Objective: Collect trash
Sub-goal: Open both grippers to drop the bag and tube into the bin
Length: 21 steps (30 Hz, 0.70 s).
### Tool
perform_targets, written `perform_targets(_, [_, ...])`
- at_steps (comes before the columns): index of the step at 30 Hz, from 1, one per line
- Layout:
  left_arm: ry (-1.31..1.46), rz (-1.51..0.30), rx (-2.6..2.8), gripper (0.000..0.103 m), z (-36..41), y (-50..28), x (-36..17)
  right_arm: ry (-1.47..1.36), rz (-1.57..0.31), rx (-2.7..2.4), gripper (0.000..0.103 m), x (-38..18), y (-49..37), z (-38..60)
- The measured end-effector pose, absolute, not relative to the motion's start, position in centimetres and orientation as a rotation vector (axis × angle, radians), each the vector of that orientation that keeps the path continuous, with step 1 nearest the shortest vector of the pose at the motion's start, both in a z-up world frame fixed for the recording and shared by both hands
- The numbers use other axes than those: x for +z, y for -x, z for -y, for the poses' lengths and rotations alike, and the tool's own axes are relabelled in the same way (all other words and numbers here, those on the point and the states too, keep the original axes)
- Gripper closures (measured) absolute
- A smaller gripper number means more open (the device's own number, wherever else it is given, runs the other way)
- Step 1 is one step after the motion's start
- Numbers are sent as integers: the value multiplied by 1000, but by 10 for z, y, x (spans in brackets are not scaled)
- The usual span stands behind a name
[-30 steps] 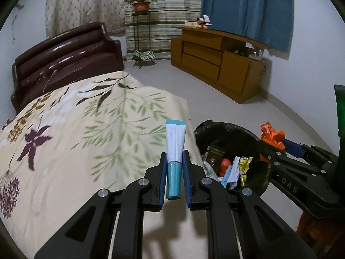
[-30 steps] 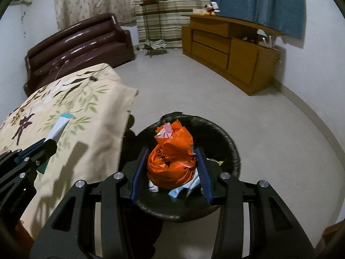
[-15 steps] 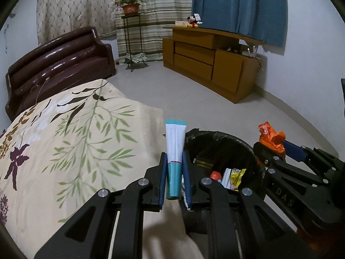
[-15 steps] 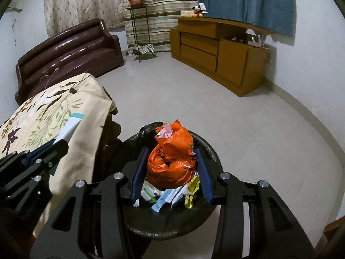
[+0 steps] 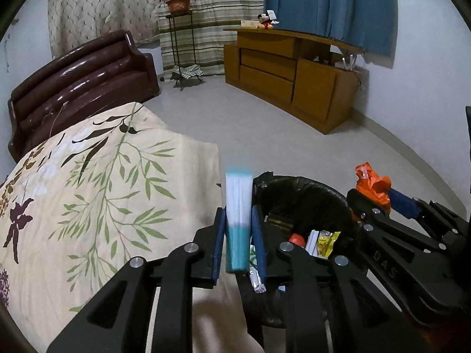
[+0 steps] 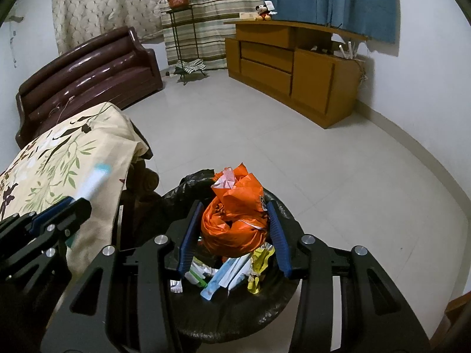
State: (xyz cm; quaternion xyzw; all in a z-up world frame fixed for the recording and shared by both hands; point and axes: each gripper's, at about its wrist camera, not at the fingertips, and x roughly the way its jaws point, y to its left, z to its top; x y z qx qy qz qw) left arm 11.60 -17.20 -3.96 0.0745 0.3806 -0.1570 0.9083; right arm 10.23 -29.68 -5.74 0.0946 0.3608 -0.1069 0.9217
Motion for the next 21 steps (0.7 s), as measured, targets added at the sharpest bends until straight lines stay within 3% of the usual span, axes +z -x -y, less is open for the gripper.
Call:
perform_targets(2, [-149, -785, -318, 62, 172, -116, -39, -198, -738, -224, 49, -57, -103, 297])
perform_targets(4, [-144, -779, -313, 56, 172, -117, -38, -201, -733, -228, 48, -57, -102, 297])
perform_targets(13, [-141, -772, -310, 45, 171, -115, -37, -204, -730, -236, 47, -55, -99, 300])
perform_targets(16, [-135, -773, -310, 42, 169, -115, -36, -207, -727, -244, 42, -53, -97, 302])
perform_targets(21, [-134, -770, -308, 41, 166, -111, -34, -209, -720, -252, 40, -48, -89, 302])
